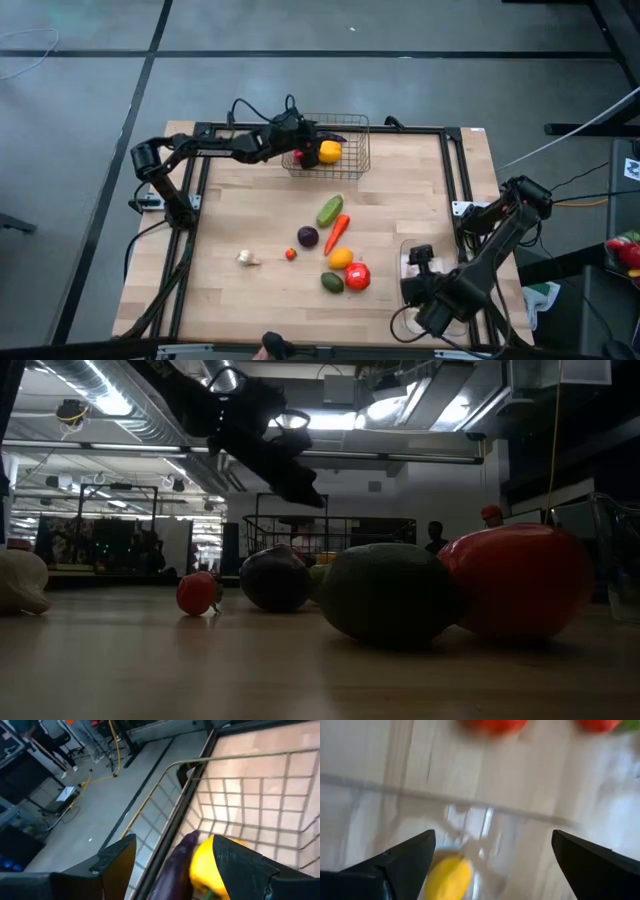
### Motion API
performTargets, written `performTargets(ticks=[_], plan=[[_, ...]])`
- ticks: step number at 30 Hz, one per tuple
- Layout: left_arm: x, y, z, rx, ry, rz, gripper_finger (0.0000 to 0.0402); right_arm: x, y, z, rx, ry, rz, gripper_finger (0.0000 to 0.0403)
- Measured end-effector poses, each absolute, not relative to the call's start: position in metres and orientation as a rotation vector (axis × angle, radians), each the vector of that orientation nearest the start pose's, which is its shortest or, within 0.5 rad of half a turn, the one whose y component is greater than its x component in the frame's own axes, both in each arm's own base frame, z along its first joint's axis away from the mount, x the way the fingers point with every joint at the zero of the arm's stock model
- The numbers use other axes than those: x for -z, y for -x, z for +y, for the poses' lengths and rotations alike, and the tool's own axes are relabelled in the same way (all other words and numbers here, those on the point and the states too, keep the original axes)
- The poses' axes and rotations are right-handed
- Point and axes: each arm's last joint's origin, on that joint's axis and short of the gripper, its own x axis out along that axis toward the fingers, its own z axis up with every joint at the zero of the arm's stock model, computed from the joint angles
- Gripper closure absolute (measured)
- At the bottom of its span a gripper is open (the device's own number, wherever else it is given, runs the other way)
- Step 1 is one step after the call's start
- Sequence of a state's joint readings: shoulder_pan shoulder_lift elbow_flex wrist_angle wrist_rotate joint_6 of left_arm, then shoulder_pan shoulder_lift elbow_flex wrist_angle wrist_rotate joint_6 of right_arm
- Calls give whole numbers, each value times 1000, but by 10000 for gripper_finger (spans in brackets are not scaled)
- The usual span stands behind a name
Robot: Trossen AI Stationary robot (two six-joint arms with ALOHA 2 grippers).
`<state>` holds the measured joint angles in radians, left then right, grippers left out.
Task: Sort produce into baskets
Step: Put the yellow lemon into the transparent bin
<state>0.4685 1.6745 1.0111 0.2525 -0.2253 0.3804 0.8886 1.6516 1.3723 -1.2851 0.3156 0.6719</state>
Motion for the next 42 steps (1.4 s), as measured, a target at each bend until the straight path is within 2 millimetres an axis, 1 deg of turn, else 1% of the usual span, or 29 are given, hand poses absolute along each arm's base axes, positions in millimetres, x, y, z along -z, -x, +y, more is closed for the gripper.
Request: performTargets(ticks=[4,8,13,19,24,27,31,34,37,40,42], plan=[[-227,-327,160,-578,-278,513,141,-278,-205,219,61,314,1228,6],[-237,-329,148,-558,-260,474,141,-289,-224,207,88,293,1183,6],[-252,-328,131,-534,-213,409,141,-291,-252,186,111,241,1140,6],[-275,-325,107,-485,-213,329,141,-295,-286,164,171,77,1019,6],[-292,-318,87,-444,-179,288,141,-301,-307,147,209,-33,913,6],[-298,-310,76,-417,-157,313,141,-302,-315,138,224,-69,883,6],[-307,-298,61,-382,-125,341,141,-304,-322,130,176,-80,882,6],[-312,-289,52,-358,-113,365,141,-298,-329,127,146,-54,895,6],[-318,-280,45,-340,-101,373,141,-287,-338,127,114,-15,918,6],[-321,-271,39,-325,-91,398,141,-269,-347,131,74,3,978,6],[-323,-263,35,-315,-92,431,141,-256,-353,132,80,12,1015,6]])
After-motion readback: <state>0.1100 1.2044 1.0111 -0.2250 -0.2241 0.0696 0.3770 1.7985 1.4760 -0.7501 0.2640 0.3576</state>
